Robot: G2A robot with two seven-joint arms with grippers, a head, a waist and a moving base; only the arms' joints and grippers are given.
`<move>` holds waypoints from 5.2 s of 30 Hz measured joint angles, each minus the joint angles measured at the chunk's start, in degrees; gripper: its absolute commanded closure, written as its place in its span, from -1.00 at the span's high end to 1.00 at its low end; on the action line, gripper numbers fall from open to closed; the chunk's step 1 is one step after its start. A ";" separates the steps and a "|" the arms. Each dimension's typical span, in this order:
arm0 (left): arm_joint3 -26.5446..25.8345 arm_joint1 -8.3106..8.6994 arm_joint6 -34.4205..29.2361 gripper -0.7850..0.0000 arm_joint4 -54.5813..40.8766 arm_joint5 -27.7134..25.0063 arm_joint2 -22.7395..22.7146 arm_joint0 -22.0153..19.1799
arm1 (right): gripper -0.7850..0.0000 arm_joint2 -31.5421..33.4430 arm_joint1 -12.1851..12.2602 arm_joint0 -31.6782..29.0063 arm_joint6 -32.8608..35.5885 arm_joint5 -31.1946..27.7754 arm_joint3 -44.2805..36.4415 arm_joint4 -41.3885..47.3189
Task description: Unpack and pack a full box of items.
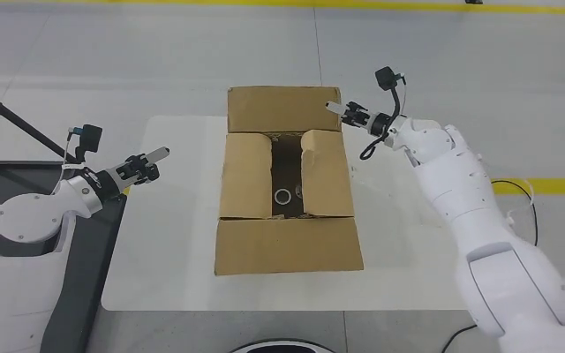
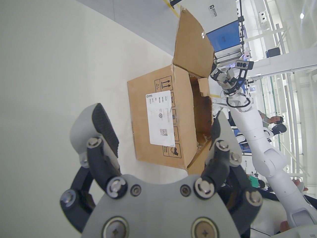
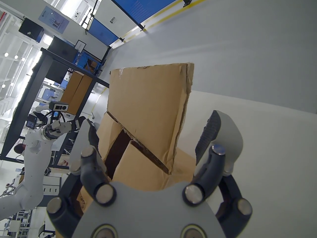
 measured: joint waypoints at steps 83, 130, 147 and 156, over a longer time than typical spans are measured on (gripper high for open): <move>0.00 0.00 0.00 1.00 0.00 0.00 0.00 0.00 | 1.00 -10.60 8.42 -2.21 16.43 -13.28 -14.29 16.44; 0.00 0.00 0.00 1.00 0.00 0.00 0.00 0.00 | 1.00 -15.26 11.82 1.78 6.37 -18.10 -14.34 12.41; 0.00 0.00 0.00 1.00 0.00 0.00 0.00 0.00 | 1.00 3.87 22.55 -16.53 -33.88 -18.10 -46.42 -42.69; 0.00 0.00 0.00 1.00 0.00 0.00 0.00 0.00 | 1.00 13.21 25.52 -29.47 -47.94 -14.27 -57.64 -58.79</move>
